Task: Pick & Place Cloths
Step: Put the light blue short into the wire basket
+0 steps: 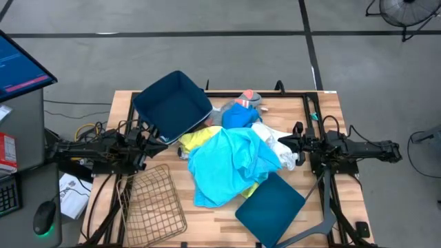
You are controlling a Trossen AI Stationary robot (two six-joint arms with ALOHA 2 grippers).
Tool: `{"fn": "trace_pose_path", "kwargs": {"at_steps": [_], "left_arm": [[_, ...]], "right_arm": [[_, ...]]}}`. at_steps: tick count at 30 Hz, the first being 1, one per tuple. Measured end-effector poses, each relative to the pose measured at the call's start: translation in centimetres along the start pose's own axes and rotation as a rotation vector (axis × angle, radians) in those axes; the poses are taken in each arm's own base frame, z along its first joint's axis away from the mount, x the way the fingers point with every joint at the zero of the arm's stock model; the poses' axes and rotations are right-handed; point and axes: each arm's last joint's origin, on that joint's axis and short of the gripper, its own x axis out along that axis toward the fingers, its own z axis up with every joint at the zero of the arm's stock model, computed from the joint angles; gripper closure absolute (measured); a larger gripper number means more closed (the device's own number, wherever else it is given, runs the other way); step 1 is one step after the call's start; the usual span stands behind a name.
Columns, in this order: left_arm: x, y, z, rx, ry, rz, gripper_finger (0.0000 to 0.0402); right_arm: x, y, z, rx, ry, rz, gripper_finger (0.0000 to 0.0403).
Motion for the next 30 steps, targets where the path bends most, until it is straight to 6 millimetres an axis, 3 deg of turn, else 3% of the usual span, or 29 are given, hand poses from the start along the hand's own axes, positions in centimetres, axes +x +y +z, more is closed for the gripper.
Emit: {"fn": "trace_pose_path", "kwargs": {"at_steps": [12, 18, 30], "left_arm": [[0.0, 0.0, 0.1, 0.001, -0.010, -0.002, 0.0398], [0.0, 0.2, 0.3, 0.030, -0.050, 0.088, 0.0398], [-0.3, -0.2, 2.2, 0.030, -0.254, 0.091, 0.0398]], "right_arm": [[0.0, 0.0, 0.0, 0.000, 0.000, 0.000, 0.0403], [0.0, 0.0, 0.0, 0.000, 0.000, 0.000, 0.0403], [0.0, 0.0, 0.0, 0.000, 0.000, 0.000, 0.0403]]}}
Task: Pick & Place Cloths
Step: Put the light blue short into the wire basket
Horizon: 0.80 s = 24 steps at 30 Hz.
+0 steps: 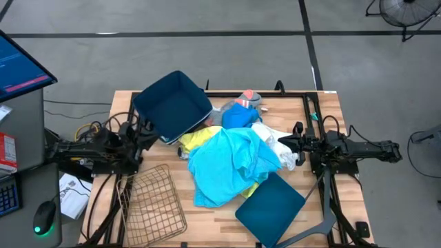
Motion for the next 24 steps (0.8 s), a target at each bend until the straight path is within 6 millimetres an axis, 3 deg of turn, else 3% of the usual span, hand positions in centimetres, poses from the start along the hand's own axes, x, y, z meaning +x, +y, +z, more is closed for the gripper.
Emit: {"fn": "trace_pose_path", "kwargs": {"at_steps": [7, 12, 18, 24], "left_arm": [[-0.1, -0.2, 2.3, -0.097, -0.247, 0.073, 0.0399], [1.6, -0.7, 4.1, -0.114, -0.247, 0.081, 0.0400], [7.1, -1.8, 6.1, -0.145, -0.156, 0.065, 0.0399], [14.2, -2.4, 5.3, -0.131, -0.015, 0.025, 0.0378]], "right_arm": [[0.0, 0.0, 0.0, 0.000, 0.000, 0.000, 0.0403], [0.0, 0.0, 0.0, 0.000, -0.001, 0.000, 0.0403], [0.0, 0.1, 0.3, 0.022, -0.028, 0.007, 0.0403], [0.0, 0.1, 0.3, 0.058, -0.029, 0.008, 0.0403]]}}
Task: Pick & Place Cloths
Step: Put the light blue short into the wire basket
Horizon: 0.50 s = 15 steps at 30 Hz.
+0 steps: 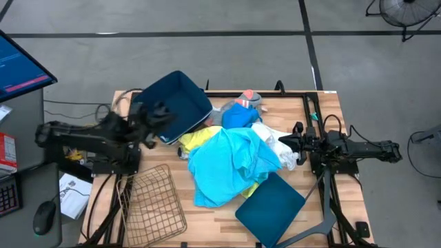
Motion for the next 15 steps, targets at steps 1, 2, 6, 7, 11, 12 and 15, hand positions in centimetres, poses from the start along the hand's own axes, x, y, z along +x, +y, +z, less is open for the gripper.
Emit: {"fn": "trace_pose_path", "kwargs": {"at_steps": [1, 2, 6, 7, 11, 12, 15], "left_arm": [[1.2, -0.1, -0.4, 0.002, 0.028, -0.019, 0.0371], [2.3, -0.2, -0.7, 0.003, 0.054, -0.049, 0.0363], [6.5, -1.0, -2.4, 0.026, 0.142, -0.186, 0.0318], [7.4, -1.3, -2.9, 0.046, 0.157, -0.218, 0.0306], [10.1, -2.0, -4.5, 0.154, 0.192, -0.323, 0.0248], [10.6, -2.0, -4.8, 0.172, 0.204, -0.329, 0.0232], [11.7, -1.7, -5.9, 0.203, 0.320, -0.298, 0.0188]], "right_arm": [[0.0, 0.0, 0.0, 0.000, 0.000, 0.000, 0.0403], [0.0, 0.0, 0.0, 0.000, 0.000, 0.000, 0.0403], [0.0, 0.0, 0.0, 0.000, 0.000, 0.000, 0.0403], [0.0, 0.0, 0.0, 0.000, 0.000, 0.000, 0.0403], [0.0, 0.0, 0.0, 0.000, 0.000, 0.000, 0.0403], [0.0, 0.0, 0.0, 0.000, 0.000, 0.000, 0.0403], [0.0, 0.0, 0.0, 0.000, 0.000, 0.000, 0.0403]]}}
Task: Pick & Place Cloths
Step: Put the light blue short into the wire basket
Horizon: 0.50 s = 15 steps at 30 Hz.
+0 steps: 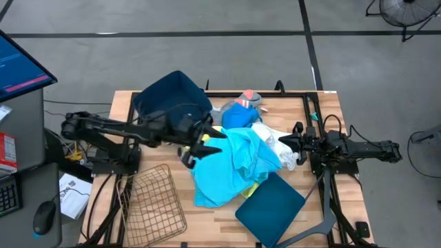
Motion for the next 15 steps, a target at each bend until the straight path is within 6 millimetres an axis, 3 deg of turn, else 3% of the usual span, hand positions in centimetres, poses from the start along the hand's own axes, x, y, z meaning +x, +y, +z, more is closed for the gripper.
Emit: {"fn": "trace_pose_path", "kwargs": {"at_steps": [5, 8, 12, 15], "left_arm": [[0.2, 1.0, -1.7, 0.063, 0.353, 0.282, 0.0139], [-0.5, 1.7, -2.5, 0.097, 0.481, 0.463, 0.0127], [-0.4, 2.7, -3.6, 0.105, 0.525, 0.518, 0.0123], [0.0, 3.7, -5.8, 0.104, 0.597, 0.538, 0.0123]], "right_arm": [[0.0, 0.0, 0.0, 0.000, 0.000, 0.000, 0.0403], [0.0, 0.0, 0.0, 0.000, 0.000, 0.000, 0.0403], [0.0, 0.0, 0.0, 0.000, 0.001, 0.000, 0.0403], [0.0, 0.0, 0.0, 0.000, 0.001, 0.000, 0.0403]]}}
